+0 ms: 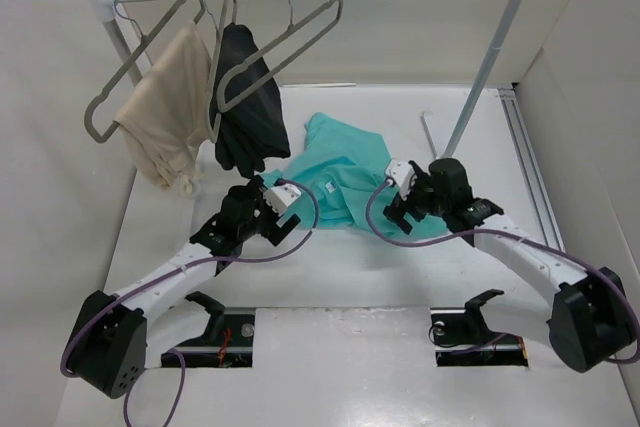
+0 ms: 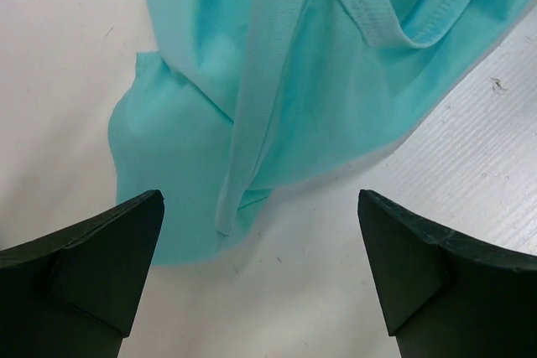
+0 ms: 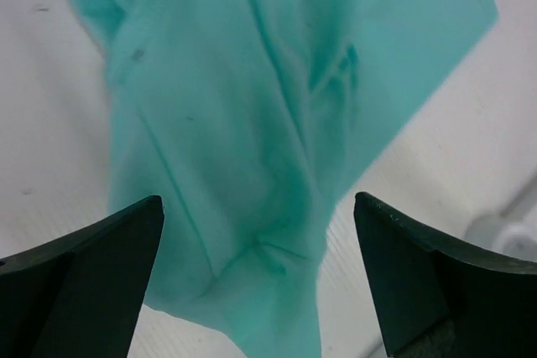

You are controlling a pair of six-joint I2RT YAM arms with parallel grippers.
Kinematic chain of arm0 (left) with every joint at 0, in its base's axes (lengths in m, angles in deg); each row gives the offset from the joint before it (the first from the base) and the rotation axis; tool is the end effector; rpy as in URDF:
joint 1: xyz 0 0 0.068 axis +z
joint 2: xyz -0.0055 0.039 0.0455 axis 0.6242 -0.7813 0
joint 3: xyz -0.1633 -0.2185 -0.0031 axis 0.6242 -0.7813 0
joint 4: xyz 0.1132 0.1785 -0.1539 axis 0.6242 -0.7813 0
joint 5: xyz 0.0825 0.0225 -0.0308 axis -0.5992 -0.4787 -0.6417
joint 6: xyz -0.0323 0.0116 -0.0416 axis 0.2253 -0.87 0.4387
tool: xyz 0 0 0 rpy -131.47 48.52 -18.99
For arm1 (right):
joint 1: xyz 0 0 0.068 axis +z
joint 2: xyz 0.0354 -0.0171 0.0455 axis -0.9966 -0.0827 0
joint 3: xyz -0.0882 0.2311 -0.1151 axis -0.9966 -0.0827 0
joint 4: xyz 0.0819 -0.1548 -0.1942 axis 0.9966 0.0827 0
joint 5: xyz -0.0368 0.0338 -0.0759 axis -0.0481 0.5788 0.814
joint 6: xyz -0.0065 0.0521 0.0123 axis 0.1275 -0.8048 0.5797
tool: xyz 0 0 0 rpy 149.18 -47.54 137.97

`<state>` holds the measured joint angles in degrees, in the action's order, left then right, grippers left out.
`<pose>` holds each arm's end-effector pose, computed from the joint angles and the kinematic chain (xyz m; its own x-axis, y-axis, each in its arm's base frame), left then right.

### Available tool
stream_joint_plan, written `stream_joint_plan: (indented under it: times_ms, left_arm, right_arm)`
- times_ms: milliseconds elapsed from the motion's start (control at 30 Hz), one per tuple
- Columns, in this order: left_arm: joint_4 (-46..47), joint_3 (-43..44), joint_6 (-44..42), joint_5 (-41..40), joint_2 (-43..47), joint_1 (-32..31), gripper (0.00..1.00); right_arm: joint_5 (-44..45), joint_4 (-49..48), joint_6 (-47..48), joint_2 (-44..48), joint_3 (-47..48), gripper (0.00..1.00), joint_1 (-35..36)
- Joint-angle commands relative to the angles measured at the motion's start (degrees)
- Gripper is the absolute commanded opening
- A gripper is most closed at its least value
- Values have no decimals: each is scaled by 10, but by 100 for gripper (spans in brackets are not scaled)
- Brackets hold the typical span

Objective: Place the t-shirt on the hanger
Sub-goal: Grab a hanger with the right arm

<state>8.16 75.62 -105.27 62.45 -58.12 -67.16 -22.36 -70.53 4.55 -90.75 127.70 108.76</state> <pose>0.1862 -0.1064 0.2041 -0.0584 0.5498 -0.8332 0.6784 0.6342 0.3709 0.2149 0.1061 0.2293 -0.1406 -0.6101 -0.7798 -0.8139 0.5196 -0.2598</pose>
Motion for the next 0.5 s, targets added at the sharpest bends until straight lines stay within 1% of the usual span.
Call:
stream_joint_plan:
  times_ms: [0, 33, 67, 100, 133, 167, 200, 267, 300, 333, 367, 400, 433, 467]
  left_arm:
    - [9, 6, 42, -24, 13, -3, 100]
    - [9, 6, 52, -35, 13, -3, 100]
    - [9, 13, 65, -45, 13, -3, 100]
    - [9, 13, 87, -73, 13, -3, 100]
    - [9, 18, 94, -88, 13, -3, 100]
    - [9, 18, 94, -96, 13, -3, 100]
    - [9, 18, 87, -96, 13, -3, 100]
    - [9, 13, 50, -96, 13, -3, 100]
    - [9, 7, 37, -87, 19, -3, 100]
    - [9, 7, 25, -80, 19, -3, 100]
    - [9, 1, 17, -79, 19, -3, 100]
    - [9, 0, 16, -79, 19, -3, 100]
    - [15, 0, 16, -73, 19, -3, 100]
    - [15, 0, 16, -73, 19, -3, 100]
  right_arm:
    - [-69, -20, 68, -24, 40, 100, 55]
    - [-69, -12, 84, -36, 53, 100, 76]
    - [-69, 1, 116, -70, 88, 100, 119]
    - [-63, 16, 133, -93, 108, 100, 137]
    - [-63, 59, 151, -119, 131, 100, 154]
    - [-63, 79, 167, -173, 152, 100, 176]
    - [-57, 95, 186, -200, 188, 100, 183]
    - [-32, 124, 187, -247, 214, 100, 189]
    - [-20, 132, 187, -287, 235, 100, 189]
    - [-8, 137, 192, -304, 245, 96, 189]
    - [1, 144, 192, -318, 257, 89, 189]
    - [1, 144, 192, -343, 269, 77, 189]
    - [1, 154, 192, -352, 298, 40, 189]
    - [1, 161, 192, -357, 313, 18, 189]
